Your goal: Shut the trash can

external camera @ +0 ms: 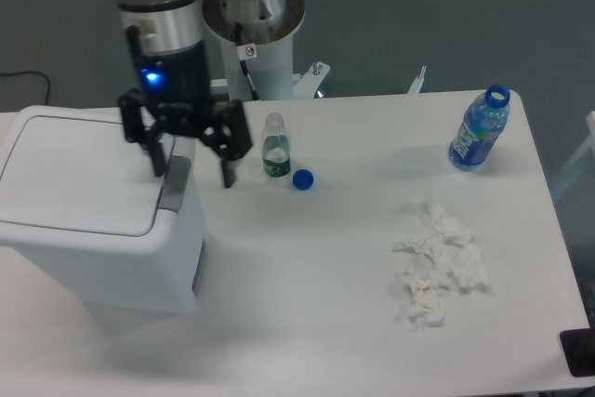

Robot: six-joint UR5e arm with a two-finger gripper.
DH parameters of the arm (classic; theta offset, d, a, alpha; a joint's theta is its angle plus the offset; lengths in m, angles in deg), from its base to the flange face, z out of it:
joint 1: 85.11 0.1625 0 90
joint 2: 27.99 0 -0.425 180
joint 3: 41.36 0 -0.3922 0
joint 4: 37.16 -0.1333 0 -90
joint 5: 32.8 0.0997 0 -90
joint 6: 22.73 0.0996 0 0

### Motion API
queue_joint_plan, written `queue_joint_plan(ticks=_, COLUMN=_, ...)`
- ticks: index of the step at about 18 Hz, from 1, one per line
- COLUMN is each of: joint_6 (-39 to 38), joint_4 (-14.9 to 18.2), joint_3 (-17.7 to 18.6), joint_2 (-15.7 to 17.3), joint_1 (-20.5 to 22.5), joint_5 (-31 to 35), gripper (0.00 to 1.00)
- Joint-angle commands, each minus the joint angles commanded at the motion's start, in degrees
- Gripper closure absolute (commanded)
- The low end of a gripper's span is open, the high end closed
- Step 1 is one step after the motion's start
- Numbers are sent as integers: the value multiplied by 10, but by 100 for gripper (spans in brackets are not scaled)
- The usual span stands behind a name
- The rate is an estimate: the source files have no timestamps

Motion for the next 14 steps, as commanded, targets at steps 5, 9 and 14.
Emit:
queue_joint_plan(ticks=5, joint_6=87, joint_4=1, joint_3=2, joint_2=-9, joint_1=67, joint_5=2, gripper=0)
queue_joint_plan(ticks=9, joint_6=225, joint_4=3, joint_3=13, joint_2=-9, joint_1=111, joint_5=10, gripper=0)
queue_joint_plan(ticks=14, joint_6=354, joint_4=-1, joint_3=44, joint_2=-15, joint_1=180, joint_5=9, gripper=0)
